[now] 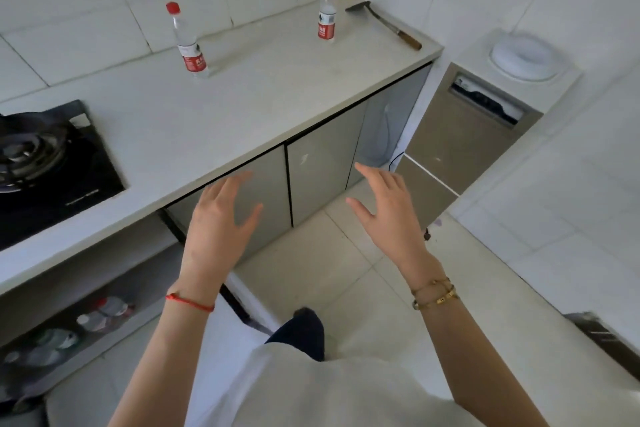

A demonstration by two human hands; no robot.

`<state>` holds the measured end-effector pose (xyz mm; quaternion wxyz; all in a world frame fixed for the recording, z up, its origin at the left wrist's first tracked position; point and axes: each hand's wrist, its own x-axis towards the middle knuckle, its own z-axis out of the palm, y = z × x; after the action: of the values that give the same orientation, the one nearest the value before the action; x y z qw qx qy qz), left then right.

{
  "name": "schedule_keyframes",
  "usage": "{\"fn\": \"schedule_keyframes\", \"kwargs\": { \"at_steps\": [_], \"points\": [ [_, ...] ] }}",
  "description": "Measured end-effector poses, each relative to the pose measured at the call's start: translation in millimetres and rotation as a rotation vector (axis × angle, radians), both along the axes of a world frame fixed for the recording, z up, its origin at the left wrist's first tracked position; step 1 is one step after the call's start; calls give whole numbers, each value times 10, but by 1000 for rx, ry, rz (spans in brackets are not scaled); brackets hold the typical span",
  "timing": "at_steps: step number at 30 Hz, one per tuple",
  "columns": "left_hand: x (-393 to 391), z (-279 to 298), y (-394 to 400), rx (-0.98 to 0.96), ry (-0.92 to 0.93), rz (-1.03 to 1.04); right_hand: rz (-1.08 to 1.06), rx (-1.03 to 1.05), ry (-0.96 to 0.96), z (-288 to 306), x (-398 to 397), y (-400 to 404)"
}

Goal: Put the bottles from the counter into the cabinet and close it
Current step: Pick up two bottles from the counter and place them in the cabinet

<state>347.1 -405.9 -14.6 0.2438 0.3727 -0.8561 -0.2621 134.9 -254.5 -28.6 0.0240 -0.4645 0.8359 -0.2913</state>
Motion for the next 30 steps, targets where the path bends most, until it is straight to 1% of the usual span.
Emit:
{"fn": "schedule_keyframes", "kwargs": {
  "at_steps": [8, 14, 18, 24, 30],
  "points": [
    [-831, -120, -730, -4, 3, 97, 97, -12, 30, -152, -970, -965],
    [-1493, -74, -1596, -21, 8, 190, 198, -29, 36, -62, -1724, -2024],
    [-1852, 38, -2147, -71, 5, 235, 241, -39, 35, 32, -2133, -2713],
    [-2133, 141, -2767, -71, -19, 326, 312, -42, 28, 88, -2487, -3508],
    [-2267, 168, -3178, -77, -33, 461, 435, -53, 14, 73, -2667, -4149]
  ]
}}
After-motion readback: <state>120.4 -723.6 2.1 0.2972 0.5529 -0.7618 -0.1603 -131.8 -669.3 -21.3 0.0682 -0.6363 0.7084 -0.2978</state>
